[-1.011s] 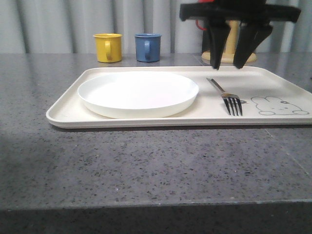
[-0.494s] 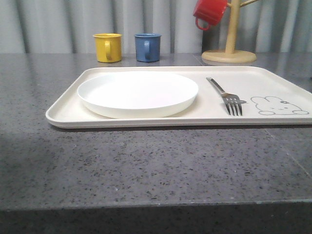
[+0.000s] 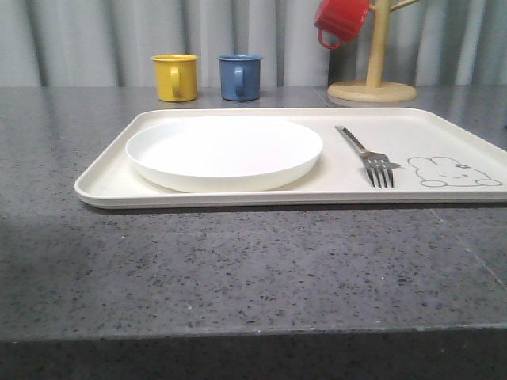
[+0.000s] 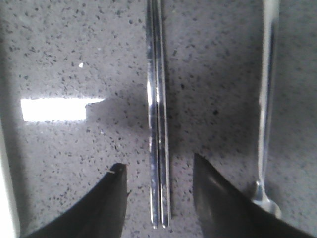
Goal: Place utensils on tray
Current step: 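Grasp the silver chopsticks with the right gripper and lift them, then lower the chopsticks onto the tray beside the fork and release, then grasp the silver spoon with the right gripper and lift it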
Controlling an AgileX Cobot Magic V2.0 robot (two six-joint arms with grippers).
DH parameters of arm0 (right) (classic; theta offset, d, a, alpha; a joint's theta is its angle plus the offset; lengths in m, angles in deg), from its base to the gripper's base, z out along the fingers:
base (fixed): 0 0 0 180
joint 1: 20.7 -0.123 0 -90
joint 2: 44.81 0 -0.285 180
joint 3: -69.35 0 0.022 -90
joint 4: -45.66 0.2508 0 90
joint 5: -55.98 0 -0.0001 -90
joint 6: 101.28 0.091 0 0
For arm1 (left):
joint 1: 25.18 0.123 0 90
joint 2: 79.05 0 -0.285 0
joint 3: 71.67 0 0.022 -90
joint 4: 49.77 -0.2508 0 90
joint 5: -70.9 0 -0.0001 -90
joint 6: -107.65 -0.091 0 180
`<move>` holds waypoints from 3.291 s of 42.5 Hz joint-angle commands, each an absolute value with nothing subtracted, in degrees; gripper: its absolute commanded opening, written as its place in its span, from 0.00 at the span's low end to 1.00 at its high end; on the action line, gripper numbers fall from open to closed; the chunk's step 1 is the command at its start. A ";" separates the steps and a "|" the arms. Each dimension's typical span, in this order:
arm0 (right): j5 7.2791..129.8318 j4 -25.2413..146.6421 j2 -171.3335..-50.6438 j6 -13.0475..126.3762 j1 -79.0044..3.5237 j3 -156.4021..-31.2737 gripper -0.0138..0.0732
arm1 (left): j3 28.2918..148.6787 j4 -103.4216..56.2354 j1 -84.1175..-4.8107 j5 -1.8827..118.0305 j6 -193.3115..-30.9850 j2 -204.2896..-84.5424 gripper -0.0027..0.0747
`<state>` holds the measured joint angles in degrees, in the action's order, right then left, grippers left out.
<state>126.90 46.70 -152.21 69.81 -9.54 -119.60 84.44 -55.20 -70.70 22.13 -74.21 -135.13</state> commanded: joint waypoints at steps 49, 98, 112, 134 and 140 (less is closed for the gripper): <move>130.68 49.38 -153.54 68.50 -9.39 -121.00 0.27 | 85.99 -55.37 -71.22 26.15 -73.43 -134.86 0.56; 127.41 59.54 -154.56 88.05 -29.45 -121.05 0.48 | 85.99 -55.37 -71.22 26.15 -73.43 -134.86 0.56; 127.47 49.49 -148.84 82.33 -29.26 -122.25 0.61 | 85.99 -55.37 -71.22 26.15 -73.43 -134.86 0.56; 131.52 37.92 -144.31 74.37 -8.95 -121.84 0.61 | 85.99 -55.37 -71.22 26.15 -73.43 -134.86 0.56; 130.77 37.92 -146.93 72.50 -6.53 -121.84 0.61 | 85.99 -55.37 -71.22 26.15 -73.43 -134.86 0.56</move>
